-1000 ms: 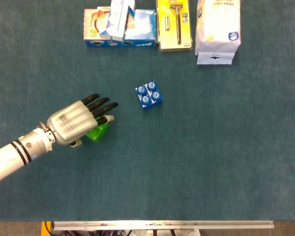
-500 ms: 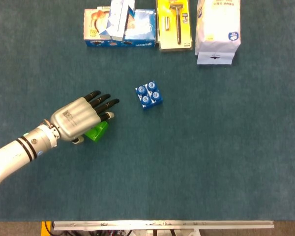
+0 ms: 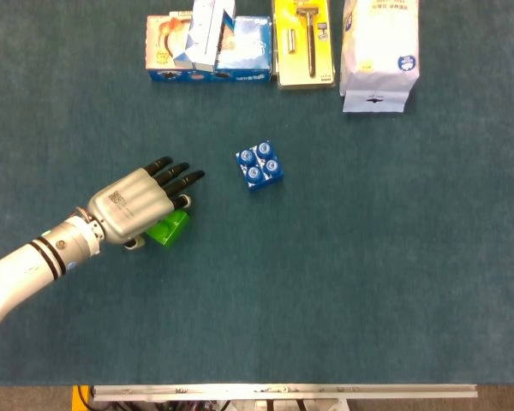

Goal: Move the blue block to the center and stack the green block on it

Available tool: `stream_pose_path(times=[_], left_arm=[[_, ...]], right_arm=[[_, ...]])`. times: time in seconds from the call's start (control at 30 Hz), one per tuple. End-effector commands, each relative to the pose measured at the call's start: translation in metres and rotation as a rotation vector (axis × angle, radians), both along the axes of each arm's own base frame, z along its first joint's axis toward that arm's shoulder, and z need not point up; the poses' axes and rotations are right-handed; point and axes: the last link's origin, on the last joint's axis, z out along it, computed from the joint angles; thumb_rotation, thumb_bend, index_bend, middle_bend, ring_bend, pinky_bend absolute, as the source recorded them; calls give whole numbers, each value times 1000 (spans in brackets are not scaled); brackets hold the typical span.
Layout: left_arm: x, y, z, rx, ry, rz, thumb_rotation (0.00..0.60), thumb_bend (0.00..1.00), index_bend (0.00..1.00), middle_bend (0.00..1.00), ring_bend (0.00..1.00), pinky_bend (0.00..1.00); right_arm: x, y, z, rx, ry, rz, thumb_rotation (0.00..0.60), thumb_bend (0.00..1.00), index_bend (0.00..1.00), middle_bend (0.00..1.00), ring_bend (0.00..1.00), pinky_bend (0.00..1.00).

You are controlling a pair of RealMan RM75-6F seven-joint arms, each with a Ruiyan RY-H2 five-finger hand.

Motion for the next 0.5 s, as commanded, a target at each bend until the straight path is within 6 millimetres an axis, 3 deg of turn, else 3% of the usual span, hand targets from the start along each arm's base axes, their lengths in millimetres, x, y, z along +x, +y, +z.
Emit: stream_pose_path(times=[0.03,0.5], left_arm=[[-1,0,-1,0,3,10,600,41,278,0,0,97],[-2,0,-2,-4,18,120,600,41,303,0,0,99]], right_arm=[[0,0,0,1,-1,0,600,92,320,134,0,46],[0,-1,-2,13,1,-2,600,92,320,134,0,46]])
